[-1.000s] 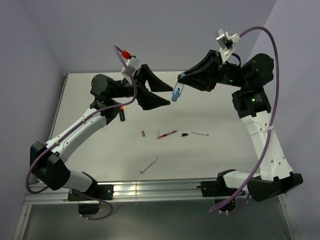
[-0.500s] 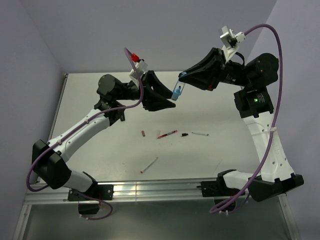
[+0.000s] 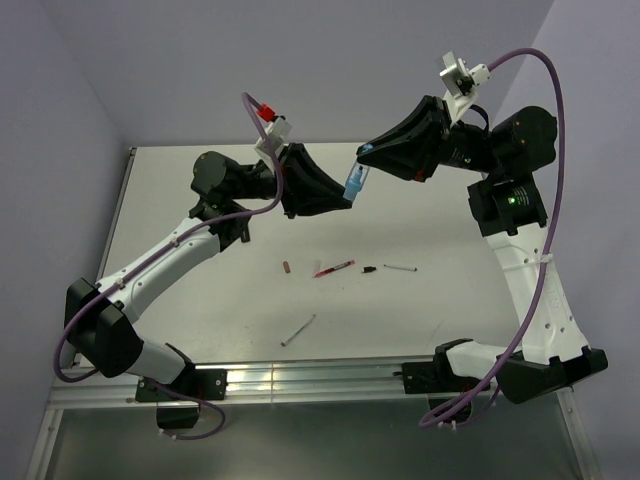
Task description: Insert the pens into the pen caps
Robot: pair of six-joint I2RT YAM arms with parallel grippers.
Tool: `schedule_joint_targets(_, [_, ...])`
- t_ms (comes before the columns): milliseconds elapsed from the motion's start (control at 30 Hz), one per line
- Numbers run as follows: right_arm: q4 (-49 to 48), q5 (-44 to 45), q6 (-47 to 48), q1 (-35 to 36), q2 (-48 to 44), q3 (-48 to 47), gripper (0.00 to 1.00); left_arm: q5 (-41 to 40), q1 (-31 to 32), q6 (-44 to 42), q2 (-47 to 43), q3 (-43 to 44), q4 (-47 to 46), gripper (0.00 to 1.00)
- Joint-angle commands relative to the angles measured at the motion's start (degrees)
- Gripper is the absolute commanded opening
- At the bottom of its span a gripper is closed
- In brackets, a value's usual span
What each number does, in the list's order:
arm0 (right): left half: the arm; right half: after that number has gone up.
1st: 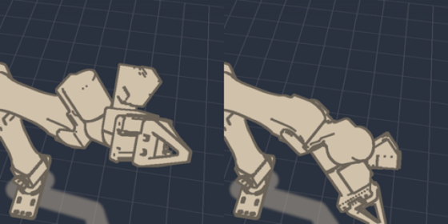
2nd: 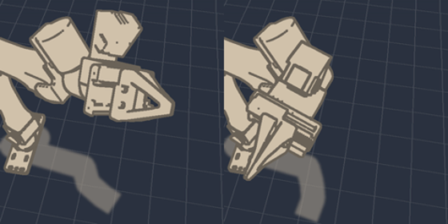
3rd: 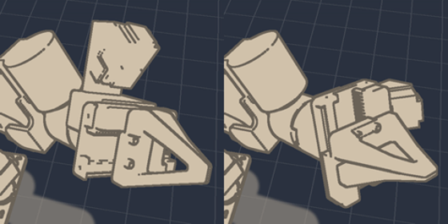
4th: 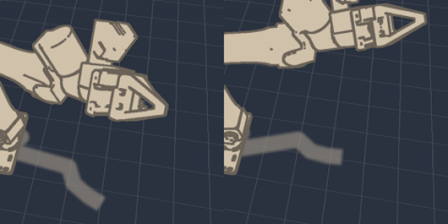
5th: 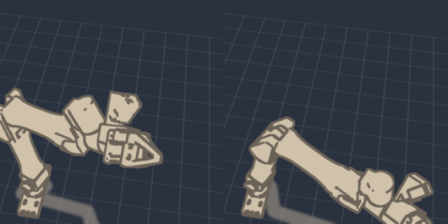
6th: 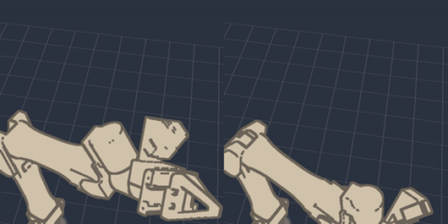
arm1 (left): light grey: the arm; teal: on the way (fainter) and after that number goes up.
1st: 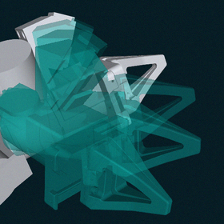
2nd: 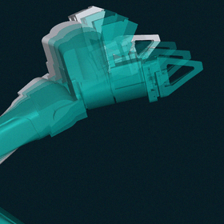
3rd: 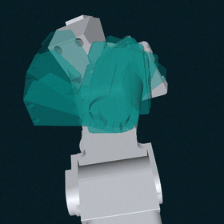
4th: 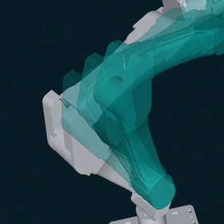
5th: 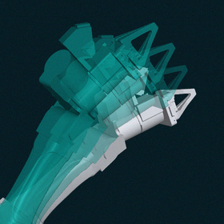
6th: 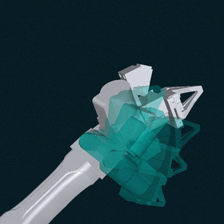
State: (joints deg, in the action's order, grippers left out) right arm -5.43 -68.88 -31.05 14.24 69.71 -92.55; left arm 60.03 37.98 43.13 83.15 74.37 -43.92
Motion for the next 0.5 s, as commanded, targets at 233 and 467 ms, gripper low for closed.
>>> schedule_joint_targets(233, [-2.4, -0.2, 0.0, 0.7, -0.5, 1.8, 0.00, -2.3, 0.6, 4.6, 0.0, 2.7, -5.2, 0.00])
schedule_joint_targets(467, [-2.4, -0.3, 0.5, 0.8, -0.9, 4.4, 0.00, -2.5, 0.6, 6.2, 0.8, 4.0, -7.1, 0.00])
